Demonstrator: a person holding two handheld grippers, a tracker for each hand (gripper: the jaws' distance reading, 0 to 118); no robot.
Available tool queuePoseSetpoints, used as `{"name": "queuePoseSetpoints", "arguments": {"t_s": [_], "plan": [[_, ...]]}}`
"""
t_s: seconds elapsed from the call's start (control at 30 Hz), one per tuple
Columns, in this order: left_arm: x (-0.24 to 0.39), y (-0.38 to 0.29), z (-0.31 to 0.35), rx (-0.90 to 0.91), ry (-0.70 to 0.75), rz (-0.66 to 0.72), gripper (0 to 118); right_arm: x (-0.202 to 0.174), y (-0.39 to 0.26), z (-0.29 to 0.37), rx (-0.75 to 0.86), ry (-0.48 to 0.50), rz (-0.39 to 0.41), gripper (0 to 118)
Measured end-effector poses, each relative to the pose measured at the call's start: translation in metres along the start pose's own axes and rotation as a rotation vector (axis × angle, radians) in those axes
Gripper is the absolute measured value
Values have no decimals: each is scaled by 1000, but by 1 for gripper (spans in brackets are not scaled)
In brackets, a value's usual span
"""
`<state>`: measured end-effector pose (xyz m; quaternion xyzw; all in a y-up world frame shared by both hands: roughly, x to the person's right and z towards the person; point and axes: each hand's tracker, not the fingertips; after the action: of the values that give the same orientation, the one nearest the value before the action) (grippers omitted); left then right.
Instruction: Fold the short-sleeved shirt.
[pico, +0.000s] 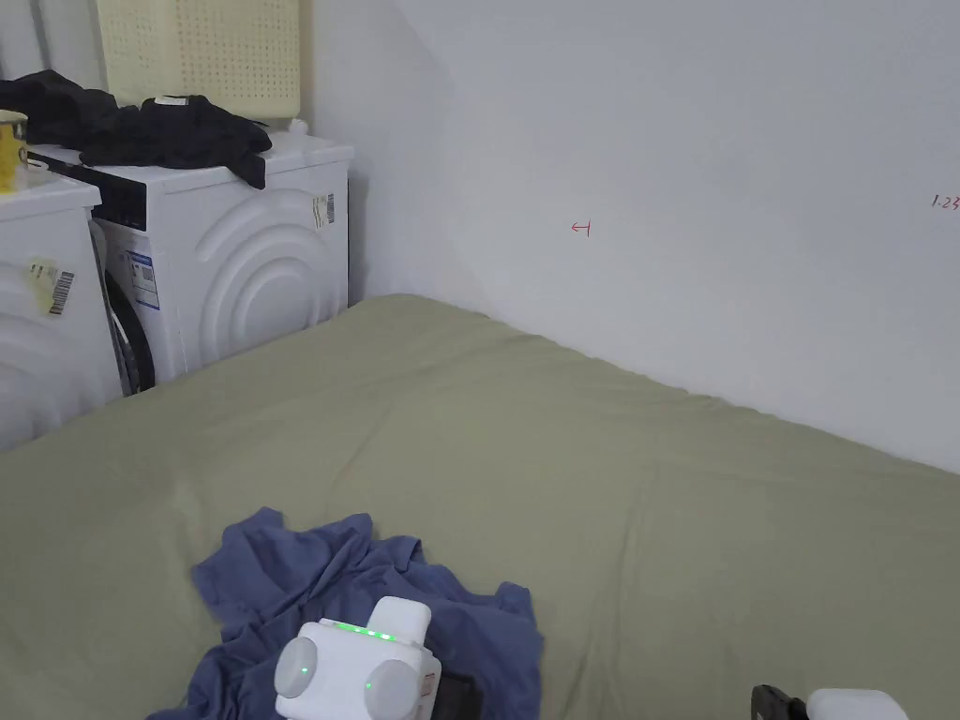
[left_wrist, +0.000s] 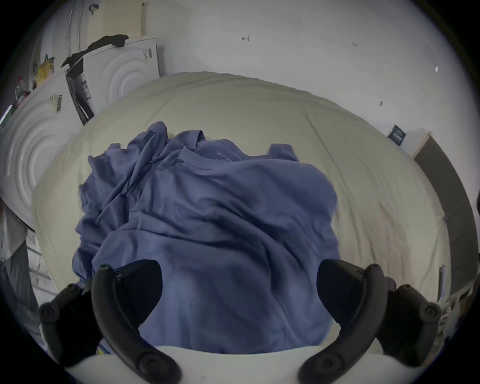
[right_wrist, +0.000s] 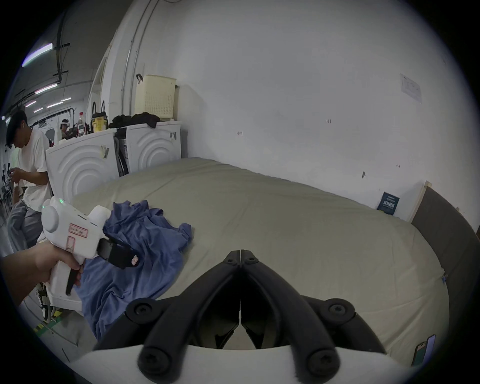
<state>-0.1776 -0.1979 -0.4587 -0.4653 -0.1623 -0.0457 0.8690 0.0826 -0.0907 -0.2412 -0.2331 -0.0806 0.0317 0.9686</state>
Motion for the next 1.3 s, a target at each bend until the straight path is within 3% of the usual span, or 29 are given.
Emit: {"name": "queuePoseSetpoints", "arguments": {"t_s": [0.2, 0.33, 0.43, 0.5, 0.53, 0.73, 0.93, 1.17, 1.3], "plan": [[11, -6, -53, -113, 45, 113, 118, 4, -5, -7, -27, -6, 6, 0], [9, -11, -51, -92, 85, 63, 114, 7, -7, -3, -29, -14, 5, 0], [2, -13, -35, -69, 84, 68, 80, 12, -8, 3, -20, -17, -2, 0], [-6, -13, -27, -43, 97, 63, 26, 15, -8, 4, -21, -18, -20, 0], [-8, -13, -24, -26, 113, 51, 8, 16, -9, 5, -23, -17, -28, 0], [-20, -7, -17, -6, 24, 120, 8, 25, -15, 15, -20, -23, -29, 0], [23, 5, 10, 130, -111, 121, 8, 56, -26, 33, -23, -62, -92, 0], [117, 32, 40, 210, -262, 26, 8, 105, -38, 79, -4, -152, -133, 0], [202, 43, 73, 261, -376, -63, 8, 139, -42, 114, 36, -211, -162, 0]]}}
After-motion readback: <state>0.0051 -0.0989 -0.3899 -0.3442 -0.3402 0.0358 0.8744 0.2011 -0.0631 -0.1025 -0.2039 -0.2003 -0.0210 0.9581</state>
